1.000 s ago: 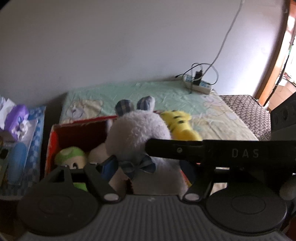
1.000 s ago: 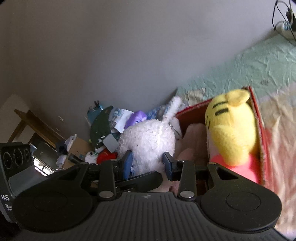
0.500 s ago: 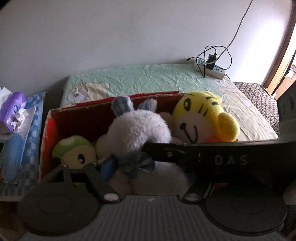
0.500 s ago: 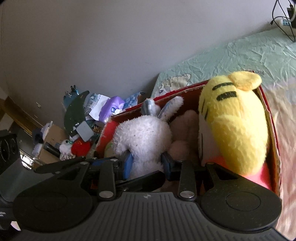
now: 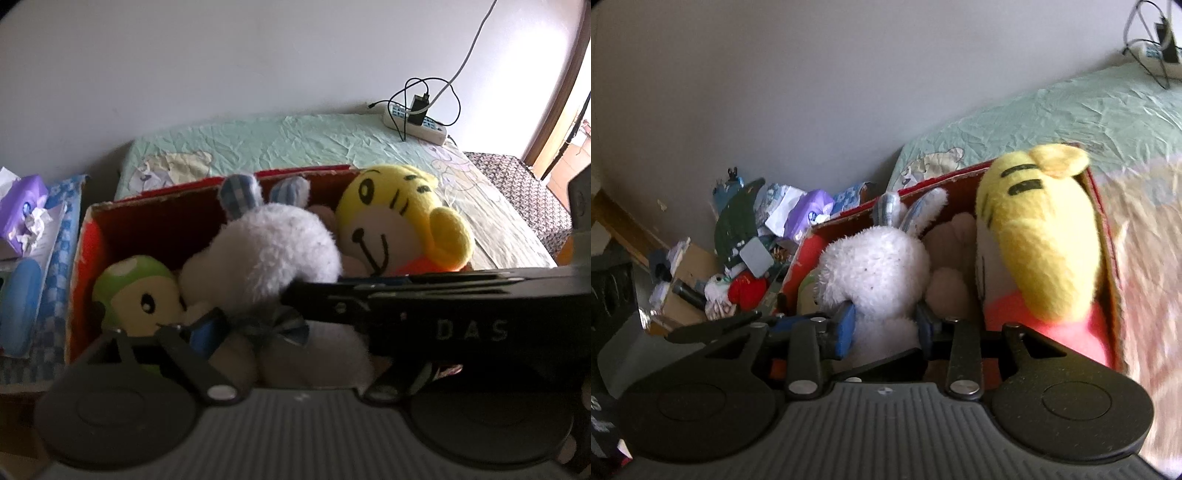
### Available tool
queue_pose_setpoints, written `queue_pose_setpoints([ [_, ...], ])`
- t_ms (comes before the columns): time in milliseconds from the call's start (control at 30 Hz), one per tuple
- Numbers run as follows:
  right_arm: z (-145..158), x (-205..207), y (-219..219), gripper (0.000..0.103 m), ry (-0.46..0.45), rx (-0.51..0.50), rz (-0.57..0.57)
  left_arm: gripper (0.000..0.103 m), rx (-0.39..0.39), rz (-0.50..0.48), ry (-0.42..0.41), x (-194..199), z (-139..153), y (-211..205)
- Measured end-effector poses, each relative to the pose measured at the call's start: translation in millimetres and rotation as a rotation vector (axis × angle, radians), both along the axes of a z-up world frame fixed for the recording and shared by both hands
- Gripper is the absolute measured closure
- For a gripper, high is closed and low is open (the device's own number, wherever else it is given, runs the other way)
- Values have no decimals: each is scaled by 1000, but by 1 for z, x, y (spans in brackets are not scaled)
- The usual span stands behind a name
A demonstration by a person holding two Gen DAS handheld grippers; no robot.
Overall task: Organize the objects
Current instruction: 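Lower the white bunny into the red box and open the right gripper, then withdraw the right gripper up and away from the red box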
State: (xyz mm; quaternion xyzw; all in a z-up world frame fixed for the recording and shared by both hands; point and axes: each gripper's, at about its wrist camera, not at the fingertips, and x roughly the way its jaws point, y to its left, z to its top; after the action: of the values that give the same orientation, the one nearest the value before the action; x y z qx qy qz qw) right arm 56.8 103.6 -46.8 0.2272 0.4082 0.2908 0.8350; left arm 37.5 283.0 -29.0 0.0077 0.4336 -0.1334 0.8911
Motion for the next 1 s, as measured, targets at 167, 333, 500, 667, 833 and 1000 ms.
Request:
queue_pose_setpoints([
  [167, 9, -14, -5, 64, -20, -14, -17, 18, 38, 30, -6, -8, 4, -4],
  [333, 17, -27, -6, 64, -49, -38, -43, 17, 105, 74, -6, -15, 7, -9],
  [500, 21, -34, -10, 64, -58, -33, -79, 15, 128, 111, -6, -22, 10, -10],
  [667, 24, -44, -12, 61, -84, -83, -116, 12, 148, 144, -4, -28, 13, -10],
  [833, 29, -54, -14, 61, -119, -178, -165, 10, 188, 168, -9, -34, 14, -15],
  [1000, 29, -60, -17, 61, -125, -234, -215, 9, 223, 185, -12, -37, 13, -20],
])
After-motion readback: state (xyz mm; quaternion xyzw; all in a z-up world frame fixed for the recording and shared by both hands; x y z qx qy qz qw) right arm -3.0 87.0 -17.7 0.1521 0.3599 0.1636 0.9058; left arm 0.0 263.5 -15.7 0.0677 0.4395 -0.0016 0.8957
